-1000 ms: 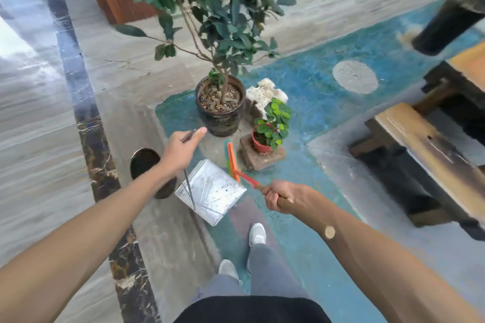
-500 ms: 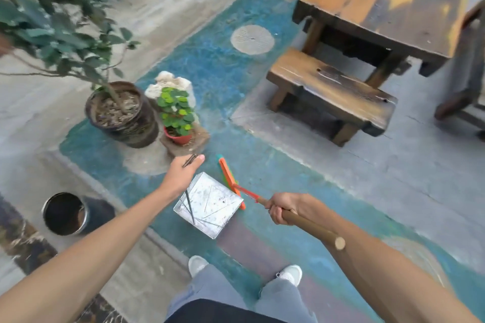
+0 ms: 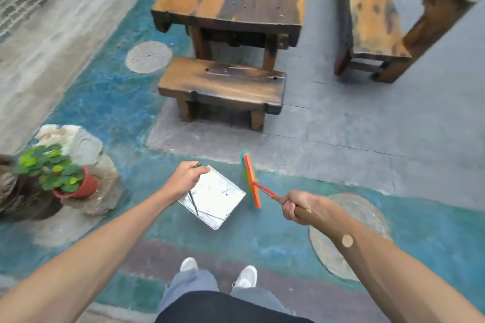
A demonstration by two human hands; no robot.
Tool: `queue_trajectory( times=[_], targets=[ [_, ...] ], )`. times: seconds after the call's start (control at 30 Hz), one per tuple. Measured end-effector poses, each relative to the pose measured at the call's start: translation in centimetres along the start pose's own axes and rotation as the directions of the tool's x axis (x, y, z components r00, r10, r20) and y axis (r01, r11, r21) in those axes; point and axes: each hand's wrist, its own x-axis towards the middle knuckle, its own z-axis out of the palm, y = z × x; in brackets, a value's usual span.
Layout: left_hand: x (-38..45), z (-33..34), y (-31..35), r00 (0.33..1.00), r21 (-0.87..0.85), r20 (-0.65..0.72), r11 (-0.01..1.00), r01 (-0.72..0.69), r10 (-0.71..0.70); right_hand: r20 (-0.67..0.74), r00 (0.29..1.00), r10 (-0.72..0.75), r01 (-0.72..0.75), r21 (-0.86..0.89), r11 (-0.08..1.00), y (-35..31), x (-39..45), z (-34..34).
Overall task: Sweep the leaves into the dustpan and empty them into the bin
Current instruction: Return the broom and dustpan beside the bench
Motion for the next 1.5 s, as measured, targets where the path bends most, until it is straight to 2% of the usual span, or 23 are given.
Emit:
queue_trajectory(
  times=[0.2, 0.47, 0.7, 1.0, 1.13, 1.23, 1.3, 1.5],
  targets=[
    [6.8, 13.2, 9.3, 0.987, 0.069, 0.14, 0.994, -0.086, 0.076, -0.019, 0.997, -0.069, 0.071, 0.282, 0.957, -1.6, -2.8, -13.1],
    [18.4, 31.3, 18.4, 0.939, 0.226, 0.339, 0.964, -0.139, 0.056, -0.155, 0.981, -0.116, 0.176, 0.459, 0.871, -6.2, -6.1, -29.3],
    [27.3, 46.1, 27.9, 0.883, 0.467, 0.456, 0.815, -0.342, 0.109, -0.237, 0.968, -0.082, 0.211, 0.59, 0.779, -11.5, -10.9, -43.9],
    [37.7, 65.8, 41.2, 0.76, 0.503, 0.629, 0.661, -0.557, 0.162, -0.267, 0.956, -0.123, 0.275, 0.663, 0.697, -18.4, -16.2, -62.4],
    [43.0, 74.6, 45.5, 0.745, 0.519, 0.642, 0.612, -0.597, 0.183, -0.247, 0.961, -0.125, 0.263, 0.681, 0.683, -23.1, -18.6, -71.9],
    [46.3, 80.6, 49.9, 0.739, 0.496, 0.648, 0.636, -0.592, 0.183, -0.263, 0.949, -0.173, 0.311, 0.689, 0.655, -26.7, -20.2, -79.9],
    [48.4, 83.9, 52.6, 0.748, 0.508, 0.63, 0.618, -0.6, 0.208, -0.289, 0.945, -0.155, 0.319, 0.705, 0.633, -29.3, -21.7, -84.4],
    [54.9, 95.0, 62.2, 0.718, 0.493, 0.636, 0.568, -0.659, 0.282, -0.264, 0.957, -0.123, 0.276, 0.689, 0.671, -38.4, -25.1, -96.6]
  ],
)
